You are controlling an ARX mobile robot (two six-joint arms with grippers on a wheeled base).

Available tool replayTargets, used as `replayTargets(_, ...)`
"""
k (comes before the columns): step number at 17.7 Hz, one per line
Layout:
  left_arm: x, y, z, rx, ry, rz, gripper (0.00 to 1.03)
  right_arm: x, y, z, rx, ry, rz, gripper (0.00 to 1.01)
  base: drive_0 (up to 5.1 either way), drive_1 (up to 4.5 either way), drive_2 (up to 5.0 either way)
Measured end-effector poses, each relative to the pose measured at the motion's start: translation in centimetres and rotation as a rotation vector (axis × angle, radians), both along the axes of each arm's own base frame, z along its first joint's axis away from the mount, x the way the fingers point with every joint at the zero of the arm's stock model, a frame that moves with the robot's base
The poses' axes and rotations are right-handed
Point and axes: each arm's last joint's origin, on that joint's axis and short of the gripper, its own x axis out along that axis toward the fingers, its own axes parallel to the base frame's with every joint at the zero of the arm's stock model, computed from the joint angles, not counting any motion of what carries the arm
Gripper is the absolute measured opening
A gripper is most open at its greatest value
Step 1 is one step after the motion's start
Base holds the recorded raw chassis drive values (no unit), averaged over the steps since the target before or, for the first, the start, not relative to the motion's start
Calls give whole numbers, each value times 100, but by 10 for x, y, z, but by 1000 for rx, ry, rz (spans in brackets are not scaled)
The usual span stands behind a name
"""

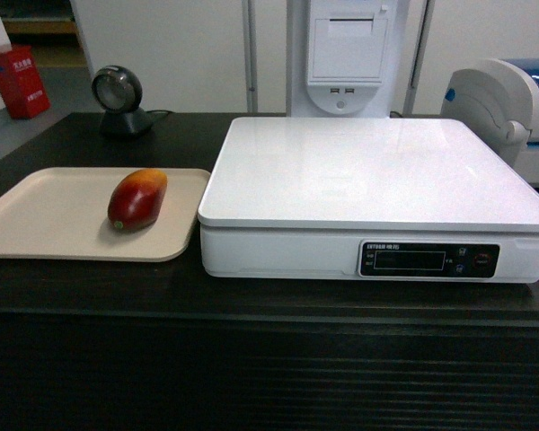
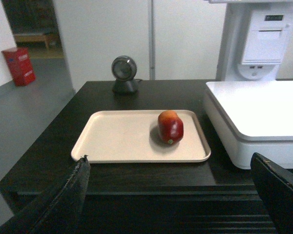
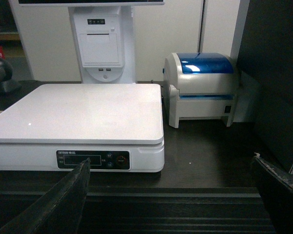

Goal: Place dark red mango on scale at checkout

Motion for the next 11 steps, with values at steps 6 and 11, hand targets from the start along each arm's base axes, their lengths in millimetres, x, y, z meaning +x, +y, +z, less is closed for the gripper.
replayTargets(6, 25, -11, 21, -225, 73, 232, 98, 0, 0, 0, 0, 0, 0, 98, 0, 0, 0)
replayTargets(11, 38, -12, 22, -218, 83, 195, 98, 0, 0, 0, 0, 0, 0, 98, 0, 0, 0)
